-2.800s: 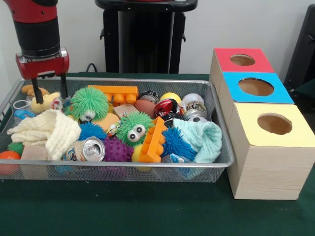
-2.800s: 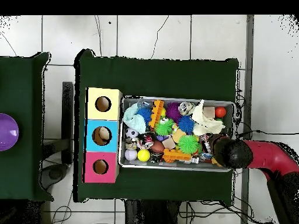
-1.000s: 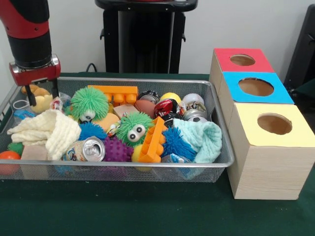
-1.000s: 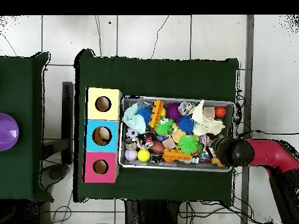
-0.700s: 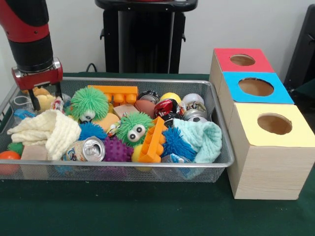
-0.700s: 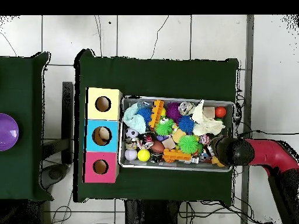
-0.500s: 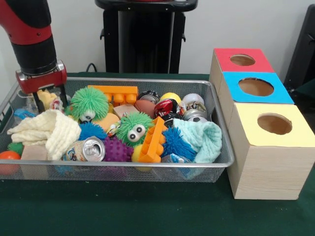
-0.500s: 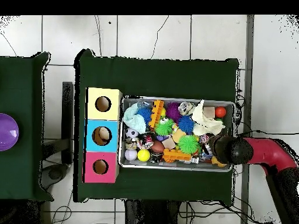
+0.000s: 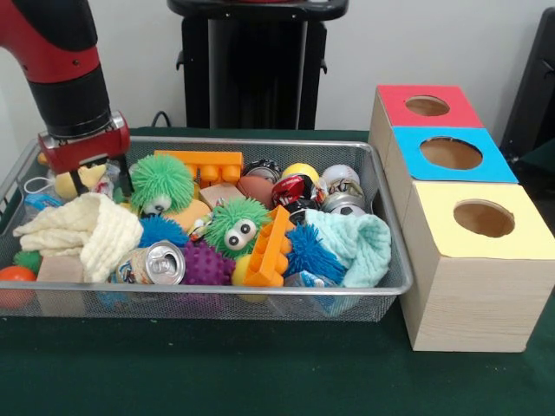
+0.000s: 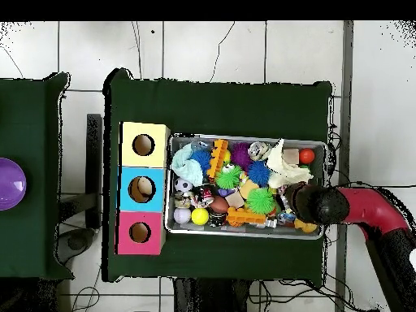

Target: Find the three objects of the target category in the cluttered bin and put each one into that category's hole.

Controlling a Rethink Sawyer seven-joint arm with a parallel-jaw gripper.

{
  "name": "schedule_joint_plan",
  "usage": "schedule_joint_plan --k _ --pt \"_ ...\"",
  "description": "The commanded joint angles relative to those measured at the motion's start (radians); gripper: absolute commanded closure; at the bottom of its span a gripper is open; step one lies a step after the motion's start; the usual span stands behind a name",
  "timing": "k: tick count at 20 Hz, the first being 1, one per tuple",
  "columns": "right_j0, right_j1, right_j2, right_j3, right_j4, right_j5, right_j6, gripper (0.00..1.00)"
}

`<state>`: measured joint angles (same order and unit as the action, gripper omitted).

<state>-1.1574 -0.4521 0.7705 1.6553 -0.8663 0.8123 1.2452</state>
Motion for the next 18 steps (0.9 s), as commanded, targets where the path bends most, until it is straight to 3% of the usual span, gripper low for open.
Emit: schedule_joint_plan --k 1,9,14,18 --pt "-0.024 0.041 0.096 0.032 -0.018 -0.063 -0.306 1.00" --pt "-0.032 0.017 0.161 0.035 -0.058 -0.108 -0.366 1.00" --pt "-0.024 -0.021 0.158 0.065 -0.080 -0.125 -0.314 1.00" --pt "-0.013 -0.106 0.165 0.129 -0.049 -0.084 -0.270 1.00"
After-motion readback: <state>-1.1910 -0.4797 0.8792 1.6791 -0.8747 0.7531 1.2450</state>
